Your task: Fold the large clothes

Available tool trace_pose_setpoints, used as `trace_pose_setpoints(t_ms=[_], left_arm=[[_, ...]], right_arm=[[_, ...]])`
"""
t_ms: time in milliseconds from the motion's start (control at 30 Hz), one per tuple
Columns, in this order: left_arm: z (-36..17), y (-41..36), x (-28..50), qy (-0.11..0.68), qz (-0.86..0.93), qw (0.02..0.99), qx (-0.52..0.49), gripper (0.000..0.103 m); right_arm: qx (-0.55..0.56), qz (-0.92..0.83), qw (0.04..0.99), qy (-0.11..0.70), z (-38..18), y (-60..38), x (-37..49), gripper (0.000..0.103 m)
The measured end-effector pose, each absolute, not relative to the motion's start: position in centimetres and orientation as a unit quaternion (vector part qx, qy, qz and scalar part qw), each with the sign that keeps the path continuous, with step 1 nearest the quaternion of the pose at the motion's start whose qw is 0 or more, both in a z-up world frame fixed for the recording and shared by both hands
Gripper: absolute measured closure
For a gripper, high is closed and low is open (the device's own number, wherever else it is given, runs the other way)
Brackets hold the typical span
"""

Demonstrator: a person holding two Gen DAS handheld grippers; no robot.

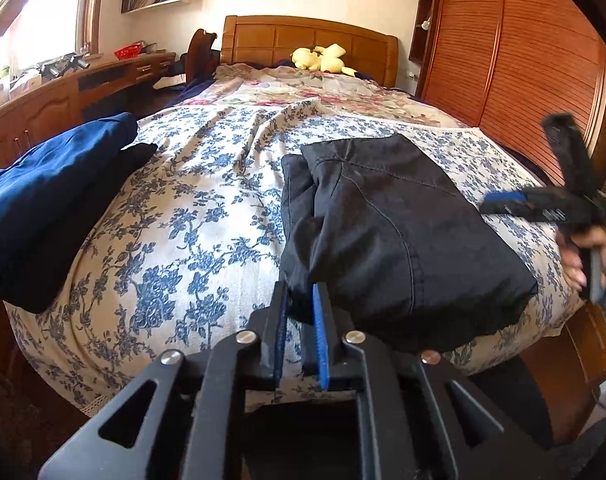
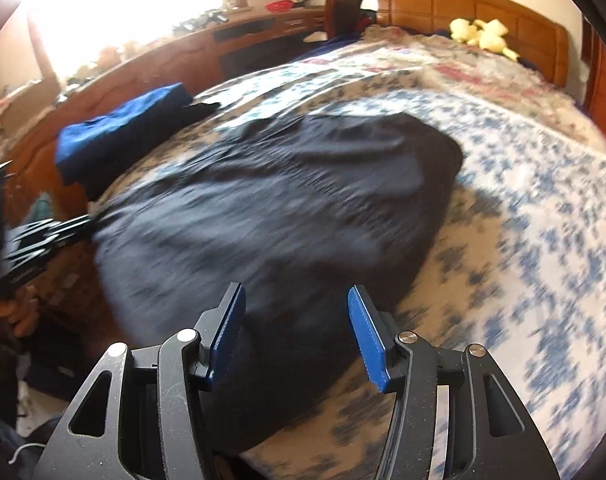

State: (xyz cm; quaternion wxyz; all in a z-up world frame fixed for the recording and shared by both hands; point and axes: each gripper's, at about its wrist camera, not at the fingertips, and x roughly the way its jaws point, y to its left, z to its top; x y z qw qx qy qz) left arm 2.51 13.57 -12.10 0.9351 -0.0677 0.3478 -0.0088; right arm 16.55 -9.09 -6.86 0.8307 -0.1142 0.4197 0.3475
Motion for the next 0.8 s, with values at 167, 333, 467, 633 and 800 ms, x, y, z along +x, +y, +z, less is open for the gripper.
trace_pose_setpoints(t_ms=[167,333,467,633,800], left_arm=[[-11.9,14.4,1.6,0.347,-0.009,0.935,-0.076,0.070],[-12.8,15.2,1.6,0.356,-0.013,0.929,-0.102,0.063],[-13.7,15.0,1.9,0.366,-0.018,0.924,-0.107,0.059],[-13.9,14.4,2.1,0.371,-0.027,0.923,-0.101,0.059],[-13.7,14.2,2.0,0.371,-0.027,0.923,-0.096,0.058]], right_arm=[[-0.127,0.316,0.842,0.419,-7.6,-8.9,20.9,0.049],[-0.114,0.297,0.848,0.423,-9.2,-9.2,24.4,0.049],[-0.115,0.284,0.847,0.435,-10.7,-9.0,27.0,0.045],[-0.094,0.265,0.841,0.463,-11.7,-9.1,30.7,0.030],[-0.032,0.263,0.819,0.509,-13.3,-9.3,34.8,0.017]])
